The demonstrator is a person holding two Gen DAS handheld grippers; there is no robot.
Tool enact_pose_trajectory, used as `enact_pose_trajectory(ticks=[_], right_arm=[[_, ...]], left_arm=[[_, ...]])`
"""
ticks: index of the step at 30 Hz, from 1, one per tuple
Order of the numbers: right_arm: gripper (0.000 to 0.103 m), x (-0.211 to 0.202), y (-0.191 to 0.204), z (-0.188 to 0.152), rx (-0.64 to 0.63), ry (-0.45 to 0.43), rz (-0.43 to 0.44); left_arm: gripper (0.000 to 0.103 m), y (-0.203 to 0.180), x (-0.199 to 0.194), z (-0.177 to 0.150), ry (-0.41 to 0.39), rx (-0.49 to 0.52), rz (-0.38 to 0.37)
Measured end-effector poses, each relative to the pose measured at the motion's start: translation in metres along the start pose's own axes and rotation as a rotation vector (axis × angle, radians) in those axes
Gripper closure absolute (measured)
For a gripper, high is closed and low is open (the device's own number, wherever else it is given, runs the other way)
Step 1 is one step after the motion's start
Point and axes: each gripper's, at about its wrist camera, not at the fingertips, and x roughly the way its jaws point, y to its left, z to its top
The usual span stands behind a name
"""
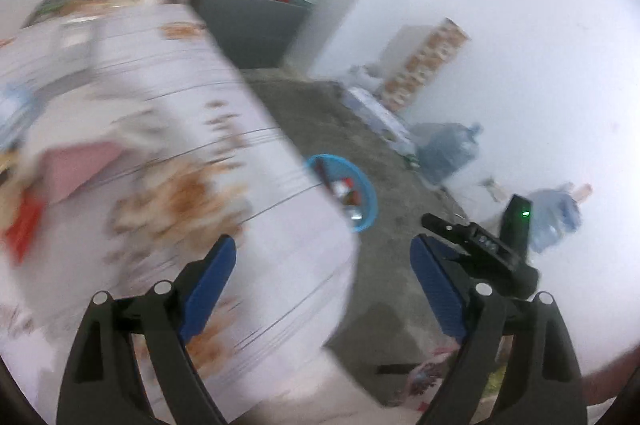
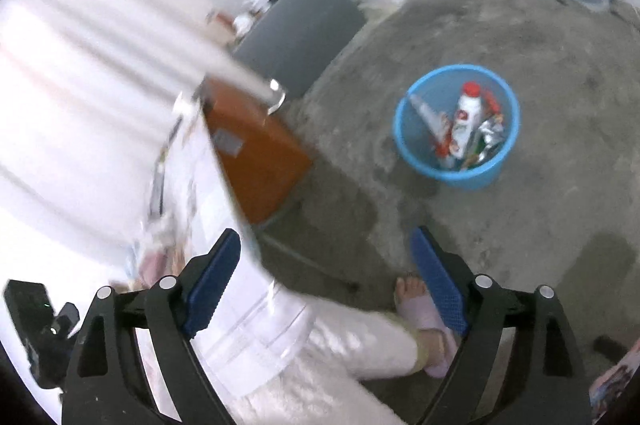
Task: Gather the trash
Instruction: 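Withdraw both tools from the wastebasket back over the table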
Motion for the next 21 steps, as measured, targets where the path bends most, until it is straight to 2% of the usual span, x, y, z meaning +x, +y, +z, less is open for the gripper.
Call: enact_pose_trajectory(ticks=[2, 4, 5, 7, 12, 15, 17, 21], right_arm=[[0.019, 0.004, 0.025, -0.01, -0.074, 0.01, -0.042], [0.012, 0.005, 0.049, -0.018, -0.14, 0.02, -0.054], [0.012, 0.004, 0.06, -0.02, -0.175, 0.019, -0.055], [0.011, 0.002, 0.076, -0.025, -0.233, 0.018, -0.035], [0.011, -0.004, 0.114, -0.029, -0.319, 0.008, 0.031], [0.011, 0.002, 0.134, -0.028, -0.351, 0.028, 0.082], [0.011, 0.01, 0.148, -0.028, -0.367, 0.059, 0.1], [0.011, 0.029, 0.182, -0.027, -0.422, 0.109, 0.151]], left_arm=[[0.016, 0.017, -0.026, -0.016, -0.047, -0.031, 0.057], [0.009, 0.029, -0.047, -0.024, -0.092, -0.053, 0.099], [0.007, 0.036, -0.06, -0.028, -0.125, -0.066, 0.131], [0.006, 0.052, -0.078, -0.035, -0.184, -0.084, 0.168], [0.005, 0.082, -0.102, -0.04, -0.264, -0.13, 0.226], [0.005, 0.102, -0.113, -0.042, -0.307, -0.134, 0.287], [0.005, 0.114, -0.119, -0.045, -0.328, -0.145, 0.305], [0.005, 0.146, -0.124, -0.046, -0.352, -0.213, 0.29]])
